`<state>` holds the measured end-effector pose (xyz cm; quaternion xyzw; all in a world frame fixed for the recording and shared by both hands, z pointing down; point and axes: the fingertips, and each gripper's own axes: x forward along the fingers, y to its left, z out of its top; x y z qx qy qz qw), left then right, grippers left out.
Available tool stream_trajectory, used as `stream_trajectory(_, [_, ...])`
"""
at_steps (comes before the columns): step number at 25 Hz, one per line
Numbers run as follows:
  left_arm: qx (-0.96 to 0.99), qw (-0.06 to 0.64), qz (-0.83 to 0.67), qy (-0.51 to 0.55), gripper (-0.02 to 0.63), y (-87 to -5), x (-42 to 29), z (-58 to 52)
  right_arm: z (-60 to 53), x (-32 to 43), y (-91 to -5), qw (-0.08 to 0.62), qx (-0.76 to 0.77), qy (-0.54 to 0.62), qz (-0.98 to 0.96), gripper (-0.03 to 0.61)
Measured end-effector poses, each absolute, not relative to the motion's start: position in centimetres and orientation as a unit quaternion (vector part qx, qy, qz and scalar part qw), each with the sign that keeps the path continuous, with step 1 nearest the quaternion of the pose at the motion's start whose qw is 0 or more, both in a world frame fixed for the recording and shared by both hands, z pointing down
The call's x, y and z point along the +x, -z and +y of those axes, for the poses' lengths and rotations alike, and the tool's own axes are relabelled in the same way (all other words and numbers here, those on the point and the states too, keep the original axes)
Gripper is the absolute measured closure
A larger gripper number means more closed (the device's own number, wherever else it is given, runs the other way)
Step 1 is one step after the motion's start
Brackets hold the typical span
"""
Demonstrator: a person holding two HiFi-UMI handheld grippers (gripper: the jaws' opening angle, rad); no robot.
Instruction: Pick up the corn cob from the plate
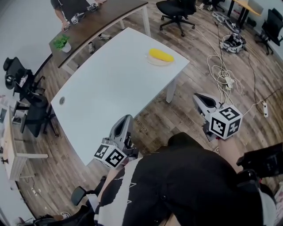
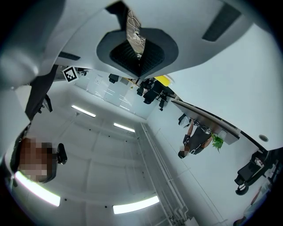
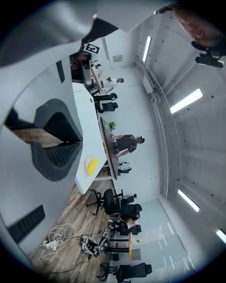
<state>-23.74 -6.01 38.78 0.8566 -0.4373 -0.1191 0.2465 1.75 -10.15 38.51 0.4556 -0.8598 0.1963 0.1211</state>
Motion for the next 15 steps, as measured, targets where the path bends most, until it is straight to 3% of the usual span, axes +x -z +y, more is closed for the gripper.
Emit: stream_trajectory(15, [0.857,0.256,-0.43,0.121,0.598,-39.4,-22.1,-7.1,-11.9,1.0,-39.0,0.127,0.431,-0.202,-0.87,0.563])
